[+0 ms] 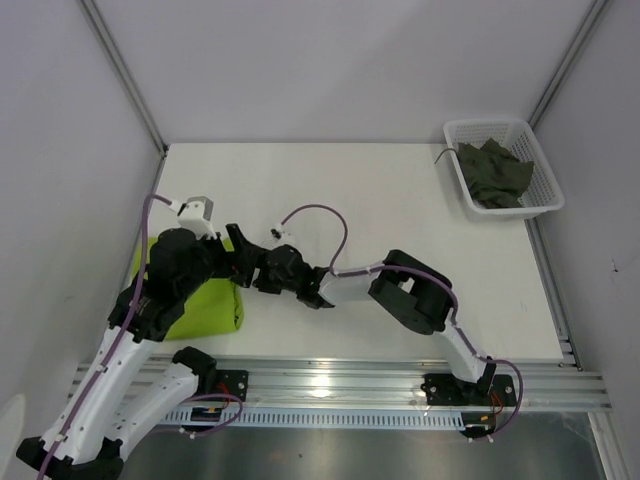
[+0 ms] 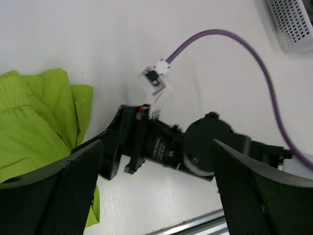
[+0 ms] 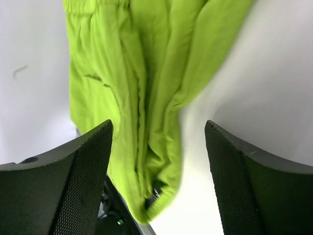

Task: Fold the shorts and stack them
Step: Neatly place the folded shorts to the corner, then grab the shorts from the pile

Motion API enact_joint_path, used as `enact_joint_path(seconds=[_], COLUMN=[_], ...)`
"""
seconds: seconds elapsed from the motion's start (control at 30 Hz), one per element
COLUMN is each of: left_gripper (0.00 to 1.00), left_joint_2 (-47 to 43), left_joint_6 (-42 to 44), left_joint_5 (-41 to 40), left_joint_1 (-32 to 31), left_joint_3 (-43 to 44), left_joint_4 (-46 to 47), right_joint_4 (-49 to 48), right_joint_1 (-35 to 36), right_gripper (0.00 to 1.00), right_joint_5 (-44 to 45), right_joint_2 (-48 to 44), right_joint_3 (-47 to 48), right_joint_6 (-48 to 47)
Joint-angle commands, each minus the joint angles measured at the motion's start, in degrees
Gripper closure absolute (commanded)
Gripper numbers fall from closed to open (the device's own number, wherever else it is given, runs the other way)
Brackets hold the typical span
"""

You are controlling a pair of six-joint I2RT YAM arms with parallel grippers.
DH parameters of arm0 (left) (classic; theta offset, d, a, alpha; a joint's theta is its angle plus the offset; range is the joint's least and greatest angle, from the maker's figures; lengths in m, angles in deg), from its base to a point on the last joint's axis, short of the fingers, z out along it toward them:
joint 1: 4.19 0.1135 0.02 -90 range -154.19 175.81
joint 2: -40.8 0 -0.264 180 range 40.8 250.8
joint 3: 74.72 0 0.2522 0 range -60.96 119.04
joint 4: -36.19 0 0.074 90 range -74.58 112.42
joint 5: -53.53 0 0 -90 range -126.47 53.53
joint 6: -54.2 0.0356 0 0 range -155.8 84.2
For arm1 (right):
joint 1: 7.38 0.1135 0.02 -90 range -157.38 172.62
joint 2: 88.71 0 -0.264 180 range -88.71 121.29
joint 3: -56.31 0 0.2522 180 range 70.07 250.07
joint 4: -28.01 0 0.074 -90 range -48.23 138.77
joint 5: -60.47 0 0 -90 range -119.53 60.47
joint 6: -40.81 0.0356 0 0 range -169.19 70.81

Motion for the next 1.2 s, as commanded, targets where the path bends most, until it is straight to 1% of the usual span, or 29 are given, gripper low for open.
enact_joint_path(seconds=[0.0,0.07,0.1,0.13,0.17,0.2,0.23,0.27,0.3,0.33,0.37,0.4,0.47,0.5,0.53,0.57,0.6,0.63,0.67,0.7,0.73,0.83,0.87,0.93,0.97,1.07,1.17], left_gripper=[0.08,0.07,0.07,0.08,0.07,0.07,0.07,0.08,0.08,0.08,0.08,0.08,0.08,0.08,0.08,0.08,0.08,0.08,0.08,0.08,0.08,0.08,0.08,0.08,0.08,0.08,0.08], left_joint_2=[-2.41,-2.94,-3.30,-3.73,-3.74,-3.83,-3.74,-3.74,-3.56,-3.56,-3.30,-3.21,-3.21,-3.21,-3.12,-3.12,-3.21,-3.30,-3.39,-3.30,-3.30,-3.12,-3.21,-3.74,-3.91,-4.44,-4.35], left_joint_6=[2.34,2.69,2.96,3.57,3.92,4.27,4.62,4.80,4.89,5.33,5.68,6.29,8.31,8.58,8.76,8.76,9.02,9.02,9.20,9.63,9.81,10.60,10.69,10.52,10.52,10.43,10.34], left_joint_5=[-2.53,-3.15,-2.89,-2.54,-2.10,-1.57,-0.78,-0.34,0.01,0.80,1.15,1.42,1.86,1.77,1.60,1.94,2.56,3.09,4.57,4.93,5.20,4.94,4.76,5.02,5.29,6.08,7.83], left_joint_1=[-0.25,-0.25,-0.25,-0.25,-0.25,-0.25,-0.25,-0.25,-0.25,-0.25,-0.25,-0.25,-0.25,-0.25,-0.25,-0.25,-0.25,-0.25,-0.25,-0.25,-0.25,-0.25,-0.25,-0.25,-0.25,-0.25,-0.25], left_joint_3=[2.57,3.00,2.92,2.57,2.31,1.96,1.34,0.21,-0.94,-1.56,-2.52,-3.40,-4.55,-5.51,-5.61,-5.35,-5.52,-5.69,-5.87,-5.61,-5.52,-5.26,-5.34,-5.95,-6.05,-6.92,-7.62], left_joint_4=[-0.76,-1.29,-1.38,-1.29,-1.20,-0.85,-0.41,0.03,1.33,1.96,2.57,3.19,4.60,4.77,4.60,4.51,4.77,5.04,5.39,5.30,5.13,4.16,4.07,4.42,4.60,5.48,6.35], right_joint_4=[5.34,7.26,8.14,9.28,12.34,14.72,17.01,22.08,24.56,26.50,31.83,33.80,37.92,38.82,40.57,41.45,42.33,43.73,44.18,44.54,44.98,46.38,46.73,47.87,48.31,48.32,48.05], right_joint_1=[-3.40,-5.68,-6.65,-7.71,-8.85,-11.47,-12.98,-14.56,-17.88,-19.83,-21.59,-25.26,-29.32,-31.43,-35.80,-38.02,-40.13,-44.06,-45.93,-47.69,-51.10,-56.57,-60.41,-64.56,-67.89,-72.82,-75.21], right_gripper=[0.23,0.23,0.23,0.23,0.24,0.24,0.25,0.25,0.25,0.26,0.26,0.26,0.26,0.26,0.26,0.26,0.26,0.26,0.26,0.26,0.26,0.26,0.26,0.26,0.26,0.26,0.26], right_joint_5=[0.73,0.55,0.73,0.99,1.69,2.13,2.66,3.71,3.98,3.98,4.76,5.21,5.13,4.43,2.59,1.71,1.00,0.21,-1.28,-1.90,-3.47,-6.73,-7.78,-10.85,-11.48,-12.72,-12.46], right_joint_2=[-10.50,-14.47,-16.75,-21.30,-23.61,-25.90,-30.53,-32.66,-34.95,-39.23,-41.37,-43.65,-49.52,-51.30,-52.80,-55.25,-56.23,-57.11,-58.60,-59.31,-59.75,-60.02,-59.50,-56.43,-55.29,-49.66,-44.83], right_joint_3=[-3.97,-6.70,-9.76,-11.36,-12.85,-13.91,-15.49,-16.02,-16.46,-16.99,-17.17,-17.43,-17.96,-18.05,-17.88,-17.53,-17.35,-17.09,-17.08,-17.08,-17.17,-16.30,-15.86,-13.49,-12.52,-8.92,-5.49], right_joint_6=[-6.82,-8.05,-8.58,-9.11,-10.85,-11.92,-13.06,-15.59,-17.01,-18.59,-19.91,-22.62,-24.66,-26.41,-27.38,-27.92,-29.05,-29.50,-29.85,-30.12,-30.82,-31.79,-31.70,-31.27,-30.91,-28.02,-25.29])
